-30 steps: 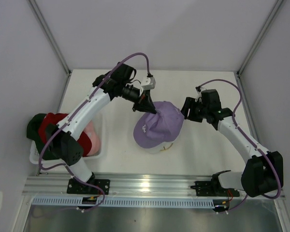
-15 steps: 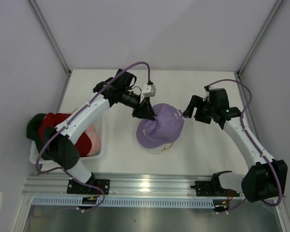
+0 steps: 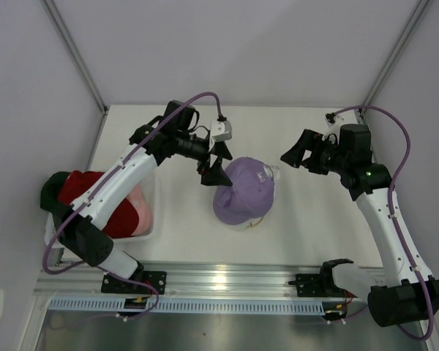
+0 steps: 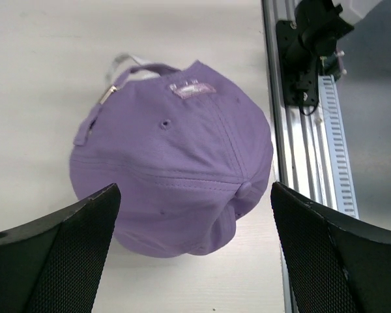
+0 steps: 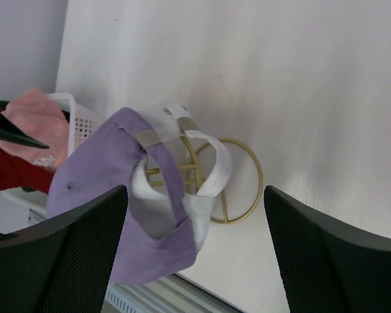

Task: Stack the hats

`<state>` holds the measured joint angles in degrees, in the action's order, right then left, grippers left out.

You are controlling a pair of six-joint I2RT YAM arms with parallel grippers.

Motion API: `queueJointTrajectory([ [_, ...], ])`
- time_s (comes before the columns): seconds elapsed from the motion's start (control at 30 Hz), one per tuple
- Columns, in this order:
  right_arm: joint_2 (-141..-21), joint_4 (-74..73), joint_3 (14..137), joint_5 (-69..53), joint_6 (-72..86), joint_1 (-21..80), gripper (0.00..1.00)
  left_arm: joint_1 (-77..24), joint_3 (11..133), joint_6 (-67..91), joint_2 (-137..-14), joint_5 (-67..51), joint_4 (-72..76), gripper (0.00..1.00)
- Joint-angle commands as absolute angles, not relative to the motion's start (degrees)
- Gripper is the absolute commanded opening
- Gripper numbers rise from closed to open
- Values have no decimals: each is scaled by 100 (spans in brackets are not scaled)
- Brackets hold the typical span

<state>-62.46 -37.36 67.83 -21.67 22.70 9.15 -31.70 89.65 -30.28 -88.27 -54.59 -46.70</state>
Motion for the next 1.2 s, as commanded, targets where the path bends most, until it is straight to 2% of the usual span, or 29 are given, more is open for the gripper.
queueJointTrajectory([
  [0.0, -6188, -3289, 6759, -2820, 2136, 940, 89, -3182, 8966, -2567, -8262, -5327, -4010, 99],
  [0.17, -6292, -3120, 6776, -2595, 1724, 1300, 92, -3112, 8649, -2101, -7824, -5072, -3481, 99],
  [0.27, -6591, -3234, 6768, -2444, 1574, 1371, 89, -3059, 8508, -1776, -7612, -4914, -3191, 99],
  [0.33, -6793, -3313, 6733, -2365, 1512, 1371, 82, -3041, 8473, -1531, -7498, -4756, -3094, 100],
  [0.5, -6934, -3279, 6557, -2197, 1406, 1432, 81, -3032, 8254, -1415, -7085, -4518, -3006, 100],
  [0.7, -6987, -3112, 6539, -2347, 1441, 1590, 80, -2997, 7762, -1310, -6777, -4281, -2742, 99],
  [1.03, -6795, -3225, 6679, -1742, 1538, 1635, 82, -2953, 7234, -643, -6759, -4280, -2365, 100],
  [1.17, -6733, -3270, 6829, -1863, 1529, 1626, 83, -2953, 7101, -519, -6715, -4386, -2171, 100],
])
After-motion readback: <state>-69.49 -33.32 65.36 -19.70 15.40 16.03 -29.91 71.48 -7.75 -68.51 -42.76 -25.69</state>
